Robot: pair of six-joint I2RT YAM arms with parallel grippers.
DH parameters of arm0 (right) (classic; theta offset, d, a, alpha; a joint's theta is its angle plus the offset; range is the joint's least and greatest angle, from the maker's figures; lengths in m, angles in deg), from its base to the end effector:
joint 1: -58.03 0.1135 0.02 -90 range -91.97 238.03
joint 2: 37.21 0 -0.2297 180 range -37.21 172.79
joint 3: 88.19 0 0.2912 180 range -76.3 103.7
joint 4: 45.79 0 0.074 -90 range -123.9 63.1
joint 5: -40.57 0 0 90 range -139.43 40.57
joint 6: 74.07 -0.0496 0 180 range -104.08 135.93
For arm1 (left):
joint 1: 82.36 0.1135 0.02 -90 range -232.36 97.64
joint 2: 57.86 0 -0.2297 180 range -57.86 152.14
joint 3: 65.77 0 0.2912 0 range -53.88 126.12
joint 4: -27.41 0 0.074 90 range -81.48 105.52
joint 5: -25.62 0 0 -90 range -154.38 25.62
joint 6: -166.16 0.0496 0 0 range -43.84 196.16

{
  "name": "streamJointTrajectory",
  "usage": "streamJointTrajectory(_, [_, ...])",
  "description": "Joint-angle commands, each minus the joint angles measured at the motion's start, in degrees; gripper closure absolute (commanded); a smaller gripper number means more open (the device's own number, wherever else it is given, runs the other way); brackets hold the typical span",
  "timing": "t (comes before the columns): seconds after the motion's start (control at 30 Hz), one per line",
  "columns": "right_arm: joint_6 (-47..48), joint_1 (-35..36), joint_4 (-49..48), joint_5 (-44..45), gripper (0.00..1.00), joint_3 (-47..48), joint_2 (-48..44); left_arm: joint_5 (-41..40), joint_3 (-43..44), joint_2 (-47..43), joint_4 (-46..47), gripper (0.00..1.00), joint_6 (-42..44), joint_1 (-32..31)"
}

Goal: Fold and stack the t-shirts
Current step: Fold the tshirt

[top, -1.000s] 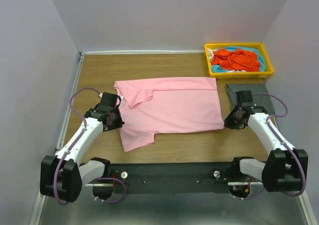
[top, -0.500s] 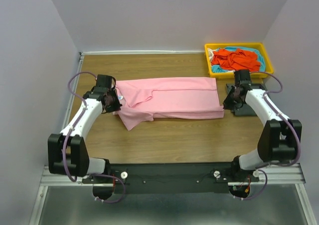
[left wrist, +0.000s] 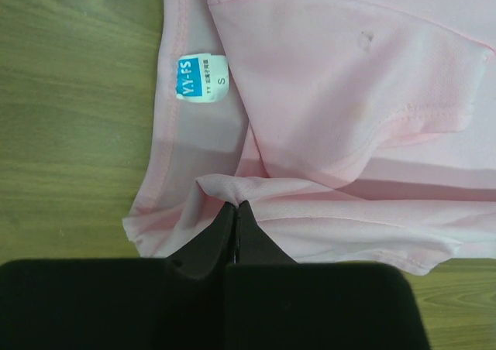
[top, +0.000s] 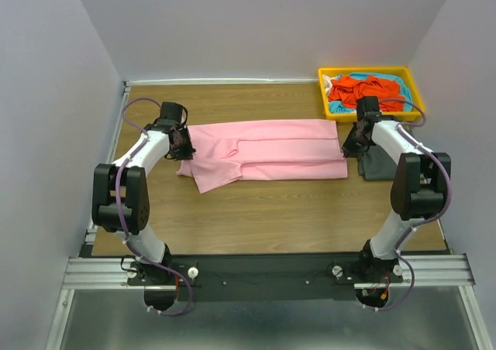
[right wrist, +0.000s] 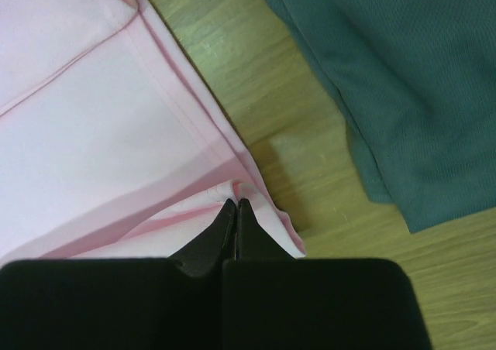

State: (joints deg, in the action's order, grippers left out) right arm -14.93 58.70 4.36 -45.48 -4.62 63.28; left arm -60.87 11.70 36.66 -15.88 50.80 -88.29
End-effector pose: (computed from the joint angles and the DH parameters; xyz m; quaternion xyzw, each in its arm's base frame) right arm 0.3885 0.0011 0.1409 0.2617 0.9439 0.0215 0.2004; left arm 0.3753 -0.0420 0.1498 -0.1553 0.9537 -0.0975 0.2384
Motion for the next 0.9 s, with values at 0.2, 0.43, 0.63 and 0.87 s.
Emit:
streamJointTrajectory(0.2, [1.1, -0.1, -4.2, 2.9, 0.98, 3.5, 6.1, -1.0, 2.2, 4.7, 3.6, 1.0, 1.3, 0.6])
streamJointTrajectory(0.43, [2.4, -0.1, -5.3, -1.2, 0.83, 4.6, 8.1, -2.5, 0.9, 3.9, 5.0, 0.52, 0.2, 0.6])
streamJointTrajectory(0.63, [4.0, 0.6, -5.6, -3.6, 0.62, 5.3, 4.6, -7.4, -1.2, -2.6, 5.4, 0.28, -1.3, 0.3])
streamJointTrajectory(0.87, [5.4, 3.3, -5.7, -2.7, 0.42, 1.9, -2.3, -7.0, -9.4, -12.8, 4.7, 0.19, -3.1, -2.4])
